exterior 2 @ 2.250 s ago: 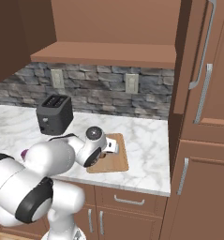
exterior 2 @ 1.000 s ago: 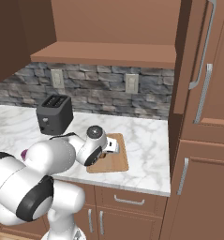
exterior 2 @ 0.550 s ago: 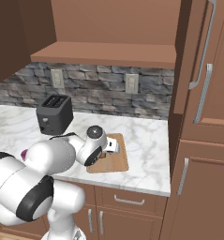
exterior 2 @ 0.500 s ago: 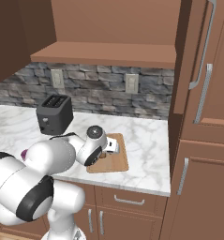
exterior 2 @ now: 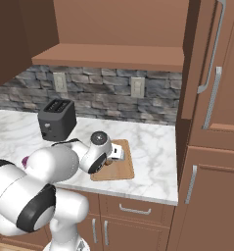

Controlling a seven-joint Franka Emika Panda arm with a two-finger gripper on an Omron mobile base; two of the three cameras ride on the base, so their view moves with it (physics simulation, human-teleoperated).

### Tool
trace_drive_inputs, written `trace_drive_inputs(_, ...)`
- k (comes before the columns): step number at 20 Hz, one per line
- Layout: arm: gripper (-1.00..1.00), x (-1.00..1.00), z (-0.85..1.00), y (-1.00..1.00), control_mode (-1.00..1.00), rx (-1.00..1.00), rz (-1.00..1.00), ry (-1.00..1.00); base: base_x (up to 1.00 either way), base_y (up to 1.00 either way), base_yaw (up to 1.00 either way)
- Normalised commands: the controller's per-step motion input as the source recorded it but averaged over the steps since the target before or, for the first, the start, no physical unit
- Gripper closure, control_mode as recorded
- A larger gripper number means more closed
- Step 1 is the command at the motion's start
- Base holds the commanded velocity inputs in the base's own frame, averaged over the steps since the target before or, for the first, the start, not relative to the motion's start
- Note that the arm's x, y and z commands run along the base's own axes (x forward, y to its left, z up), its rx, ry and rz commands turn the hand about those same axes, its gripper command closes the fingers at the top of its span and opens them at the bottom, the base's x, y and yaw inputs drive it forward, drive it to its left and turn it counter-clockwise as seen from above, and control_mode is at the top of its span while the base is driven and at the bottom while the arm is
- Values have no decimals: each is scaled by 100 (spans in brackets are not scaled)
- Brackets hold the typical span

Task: Pick the bread, place it on the cutting board, pick the jam, place it on the counter, and close the cabinet.

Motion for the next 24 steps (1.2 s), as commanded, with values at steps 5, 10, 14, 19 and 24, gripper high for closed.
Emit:
trace_drive_inputs(5, -100, -6, 7, 0, -100, 0, 0, 0, 0, 0, 0)
trace_drive_inputs(10, -100, -9, 8, 0, -100, 0, 0, 0, 0, 0, 0)
trace_drive_inputs(14, -100, -6, 8, 0, -100, 0, 0, -1, 0, 0, 0)
trace_drive_inputs(19, -100, -2, 11, 0, -100, 0, 0, -3, 0, 0, 0)
trace_drive_inputs(24, -100, 0, 14, 0, -100, 0, 0, -5, 0, 0, 0)
